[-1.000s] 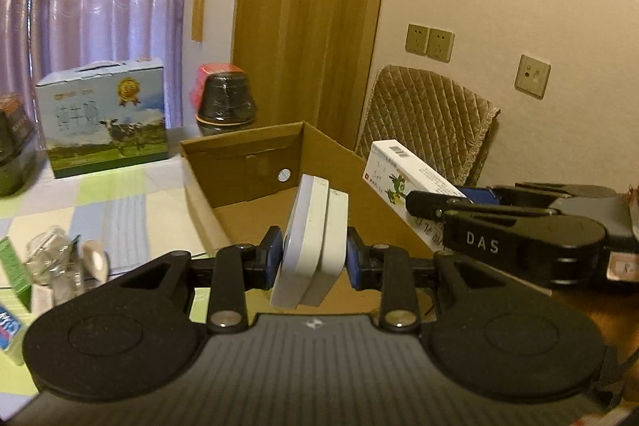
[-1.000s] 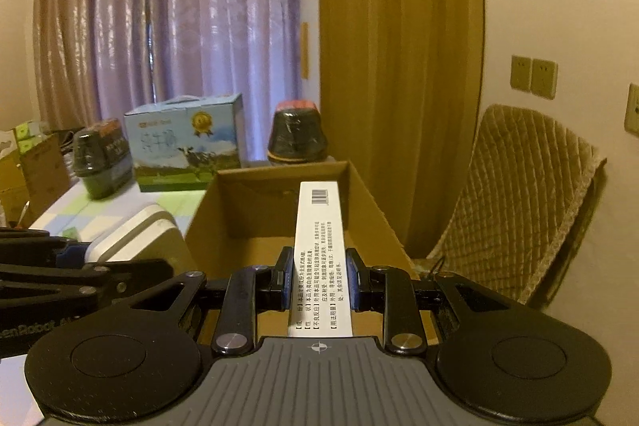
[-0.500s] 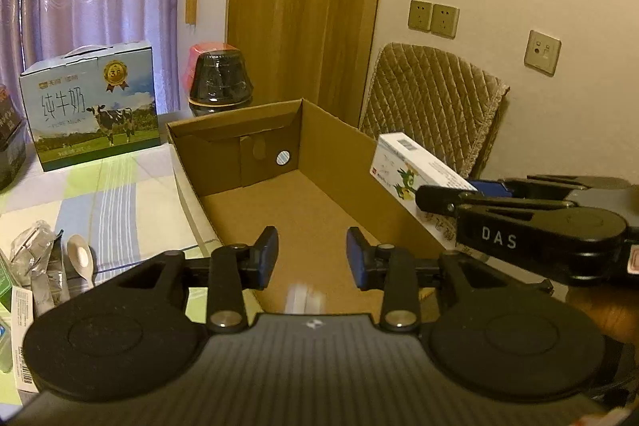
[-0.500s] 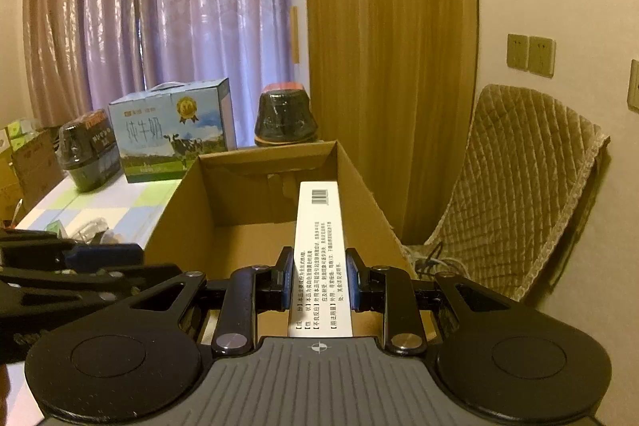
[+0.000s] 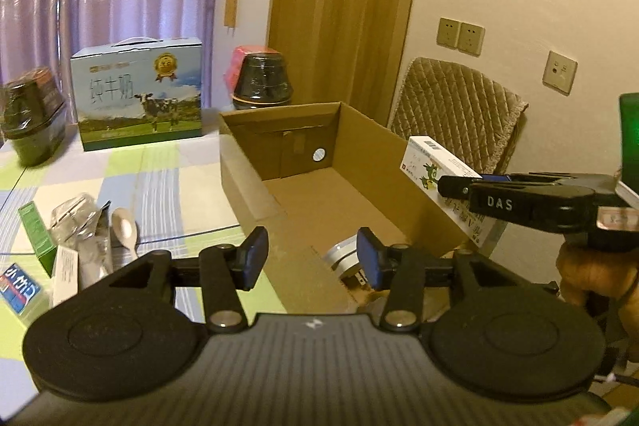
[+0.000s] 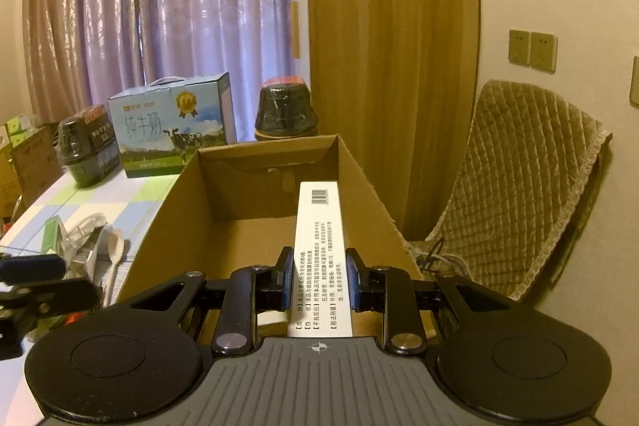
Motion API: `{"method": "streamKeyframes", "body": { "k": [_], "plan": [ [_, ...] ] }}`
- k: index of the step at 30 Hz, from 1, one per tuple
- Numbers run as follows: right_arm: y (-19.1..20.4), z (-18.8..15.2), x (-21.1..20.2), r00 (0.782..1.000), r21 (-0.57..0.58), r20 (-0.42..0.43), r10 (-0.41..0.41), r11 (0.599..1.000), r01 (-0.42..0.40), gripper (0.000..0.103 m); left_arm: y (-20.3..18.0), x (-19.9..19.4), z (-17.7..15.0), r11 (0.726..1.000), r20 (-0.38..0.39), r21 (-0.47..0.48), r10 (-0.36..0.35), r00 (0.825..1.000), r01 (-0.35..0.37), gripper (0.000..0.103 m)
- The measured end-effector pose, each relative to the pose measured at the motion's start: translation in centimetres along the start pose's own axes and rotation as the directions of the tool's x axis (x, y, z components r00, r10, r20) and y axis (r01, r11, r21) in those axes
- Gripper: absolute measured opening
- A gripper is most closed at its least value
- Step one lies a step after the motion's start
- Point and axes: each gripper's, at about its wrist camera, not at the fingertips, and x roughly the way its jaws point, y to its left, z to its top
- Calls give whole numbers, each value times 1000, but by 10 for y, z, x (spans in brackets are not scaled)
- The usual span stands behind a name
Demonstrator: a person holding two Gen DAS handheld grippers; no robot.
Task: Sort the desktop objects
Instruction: 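Withdraw both tools from the cardboard box back toward the table items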
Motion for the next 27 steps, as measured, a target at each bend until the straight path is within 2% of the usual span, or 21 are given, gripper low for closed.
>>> {"method": "streamKeyframes", "body": {
  "k": [8, 11, 12, 22, 27],
  "plan": [
    [5, 6, 19, 1000, -28, -5, 17, 999, -17, 24, 9, -9, -4, 1000, 8, -28, 6, 1000, -6, 44],
    [3, 4, 16, 1000, -20, -1, 1, 1000, -1, 33, 14, -13, -9, 999, 4, -39, 12, 1000, -12, 44],
    [2, 3, 13, 1000, -16, 3, -3, 1000, 3, 39, 16, -14, -11, 999, 2, -41, 16, 1000, -16, 44],
    [0, -6, -42, 999, 38, 46, -15, 999, 13, 58, 45, -47, -36, 991, -13, -109, 79, 997, -80, 49],
    [21, -4, -76, 997, 50, 75, 29, 998, -33, 65, 63, -72, -46, 983, -12, -141, 120, 993, -121, 50]
  ]
}}
